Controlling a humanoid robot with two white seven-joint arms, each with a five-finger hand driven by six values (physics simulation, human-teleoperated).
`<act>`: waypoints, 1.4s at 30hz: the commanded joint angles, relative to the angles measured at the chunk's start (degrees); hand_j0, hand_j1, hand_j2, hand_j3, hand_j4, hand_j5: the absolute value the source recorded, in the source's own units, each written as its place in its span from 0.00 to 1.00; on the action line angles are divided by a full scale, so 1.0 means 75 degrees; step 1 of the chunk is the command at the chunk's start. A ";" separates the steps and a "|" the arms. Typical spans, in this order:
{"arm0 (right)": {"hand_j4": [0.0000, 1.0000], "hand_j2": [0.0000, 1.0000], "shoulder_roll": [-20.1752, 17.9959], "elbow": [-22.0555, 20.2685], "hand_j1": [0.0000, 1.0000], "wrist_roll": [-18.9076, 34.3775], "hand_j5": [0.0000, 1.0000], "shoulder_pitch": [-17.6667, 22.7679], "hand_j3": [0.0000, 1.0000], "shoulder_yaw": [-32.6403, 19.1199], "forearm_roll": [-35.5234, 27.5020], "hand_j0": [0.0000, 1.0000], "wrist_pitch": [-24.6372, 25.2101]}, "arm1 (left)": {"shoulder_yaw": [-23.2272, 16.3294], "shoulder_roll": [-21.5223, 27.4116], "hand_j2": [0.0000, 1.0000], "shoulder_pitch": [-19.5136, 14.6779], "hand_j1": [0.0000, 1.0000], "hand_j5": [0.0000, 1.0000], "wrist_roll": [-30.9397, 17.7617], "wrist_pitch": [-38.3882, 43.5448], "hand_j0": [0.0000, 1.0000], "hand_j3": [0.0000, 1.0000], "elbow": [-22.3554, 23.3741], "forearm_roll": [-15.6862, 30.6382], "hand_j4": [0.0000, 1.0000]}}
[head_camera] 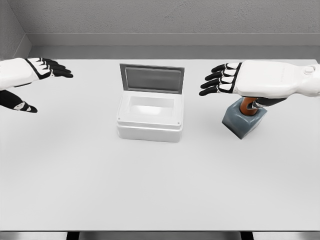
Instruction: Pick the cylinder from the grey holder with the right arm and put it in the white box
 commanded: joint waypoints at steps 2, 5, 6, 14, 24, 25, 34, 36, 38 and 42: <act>1.00 1.00 -0.0021 0.0000 1.00 -0.0013 1.00 0.0000 1.00 -0.0008 -0.0057 1.00 0.0015 | -0.0005 -0.0042 1.00 0.0000 1.00 1.00 0.0003 0.0022 1.00 1.00 -0.0018 0.0074 1.00; 1.00 1.00 -0.0068 0.0000 1.00 -0.0013 1.00 0.0000 1.00 0.0003 -0.0057 1.00 0.0015 | -0.0005 -0.0065 1.00 -0.0012 1.00 1.00 0.0003 0.0022 1.00 1.00 -0.0030 0.0074 1.00; 1.00 1.00 -0.0185 0.0000 1.00 -0.0036 1.00 -0.0012 1.00 0.0003 -0.0057 1.00 0.0015 | -0.0017 -0.0077 1.00 -0.0023 1.00 1.00 0.0003 0.0022 1.00 1.00 -0.0030 0.0062 1.00; 1.00 1.00 -0.0842 0.0023 1.00 0.1806 1.00 -0.0433 1.00 -0.0547 -0.0397 1.00 0.0015 | -0.0052 -0.1307 1.00 -0.0914 1.00 1.00 0.0003 0.0022 1.00 1.00 0.1212 -0.1098 1.00; 1.00 1.00 0.0330 0.0785 1.00 0.1806 1.00 -0.0633 1.00 -0.0103 0.1044 1.00 0.0015 | -0.1047 -0.2632 1.00 -0.2215 1.00 1.00 0.0003 0.0022 1.00 1.00 0.3123 -0.2352 1.00; 1.00 1.00 0.0436 0.0937 1.00 0.1806 1.00 -0.0633 1.00 -0.0032 0.1197 1.00 0.0015 | -0.1259 -0.2632 1.00 -0.2215 1.00 1.00 0.0003 0.0022 1.00 1.00 0.3087 -0.2340 1.00; 1.00 1.00 0.0588 0.1336 1.00 0.1806 1.00 -0.0621 1.00 0.0402 0.1689 1.00 0.0015 | -0.1212 -0.2549 1.00 -0.2332 1.00 1.00 0.0003 0.0022 1.00 1.00 0.3146 -0.2153 1.00; 1.00 1.00 0.0705 0.1383 1.00 0.1806 1.00 -0.0633 1.00 0.0613 0.1818 1.00 0.0015 | -0.1212 -0.2561 1.00 -0.2332 1.00 1.00 0.0003 0.0022 1.00 1.00 0.3146 -0.2141 1.00; 1.00 1.00 0.0834 0.1441 1.00 0.1806 1.00 -0.0621 1.00 0.0613 0.1900 1.00 0.0015 | -0.1247 -0.2596 1.00 -0.2309 1.00 1.00 0.0003 0.0022 1.00 1.00 0.3146 -0.2129 1.00; 1.00 1.00 0.1092 0.1758 1.00 0.1806 1.00 -0.0621 1.00 0.0777 0.2064 1.00 0.0015 | -0.1481 -0.2678 1.00 -0.2367 1.00 1.00 0.0003 0.0022 1.00 1.00 0.3122 -0.2153 1.00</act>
